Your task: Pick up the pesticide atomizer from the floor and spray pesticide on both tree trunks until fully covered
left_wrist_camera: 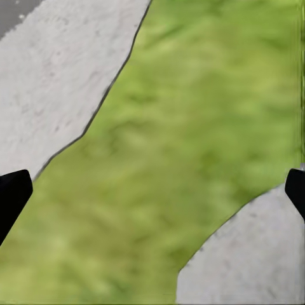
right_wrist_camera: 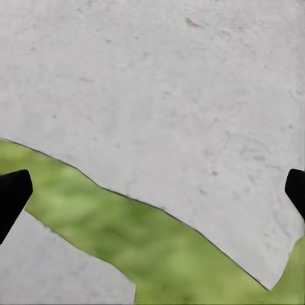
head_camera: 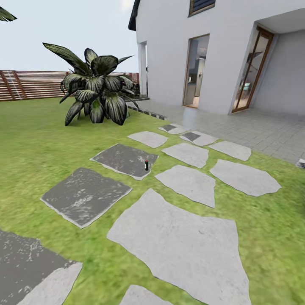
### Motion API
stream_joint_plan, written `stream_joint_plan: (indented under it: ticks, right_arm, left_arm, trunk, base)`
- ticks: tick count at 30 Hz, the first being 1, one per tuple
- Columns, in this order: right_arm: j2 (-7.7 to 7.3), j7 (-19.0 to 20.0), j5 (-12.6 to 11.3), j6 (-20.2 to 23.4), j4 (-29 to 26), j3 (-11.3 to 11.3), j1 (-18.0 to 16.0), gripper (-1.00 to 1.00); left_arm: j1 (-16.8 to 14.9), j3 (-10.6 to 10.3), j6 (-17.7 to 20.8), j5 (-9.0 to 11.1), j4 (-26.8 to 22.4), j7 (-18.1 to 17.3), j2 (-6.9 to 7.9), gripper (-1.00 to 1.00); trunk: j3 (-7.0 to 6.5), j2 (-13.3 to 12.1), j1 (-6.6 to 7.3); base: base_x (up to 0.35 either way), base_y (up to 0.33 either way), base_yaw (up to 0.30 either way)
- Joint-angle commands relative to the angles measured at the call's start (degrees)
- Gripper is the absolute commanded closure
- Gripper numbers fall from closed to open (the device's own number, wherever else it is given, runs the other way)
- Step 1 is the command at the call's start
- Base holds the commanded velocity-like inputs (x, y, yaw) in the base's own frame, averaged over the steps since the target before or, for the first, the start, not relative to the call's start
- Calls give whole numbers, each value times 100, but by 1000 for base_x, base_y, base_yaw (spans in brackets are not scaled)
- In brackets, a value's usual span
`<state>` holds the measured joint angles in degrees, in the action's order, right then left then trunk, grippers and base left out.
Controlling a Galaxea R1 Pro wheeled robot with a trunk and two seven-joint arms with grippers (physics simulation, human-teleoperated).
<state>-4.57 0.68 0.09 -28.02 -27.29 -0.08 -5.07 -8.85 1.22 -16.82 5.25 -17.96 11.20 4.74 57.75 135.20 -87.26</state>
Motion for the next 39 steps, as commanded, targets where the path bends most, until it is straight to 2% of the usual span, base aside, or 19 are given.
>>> stream_joint_plan:
  ticks: [1, 39]
  right_arm:
    - [0, 8, 0, -16, 5, -1, -3, -100]
    - [0, 11, 0, -18, 4, -10, -3, -100]
  left_arm:
    - [-2, -8, -23, 55, 3, -4, 1, -100]
    - [-2, -8, -23, 55, 3, -4, 1, -100]
  trunk:
    - [5, 2, -2]
    - [5, 2, -2]
  base:
    - [306, -132, 0]
    - [302, -135, 0]
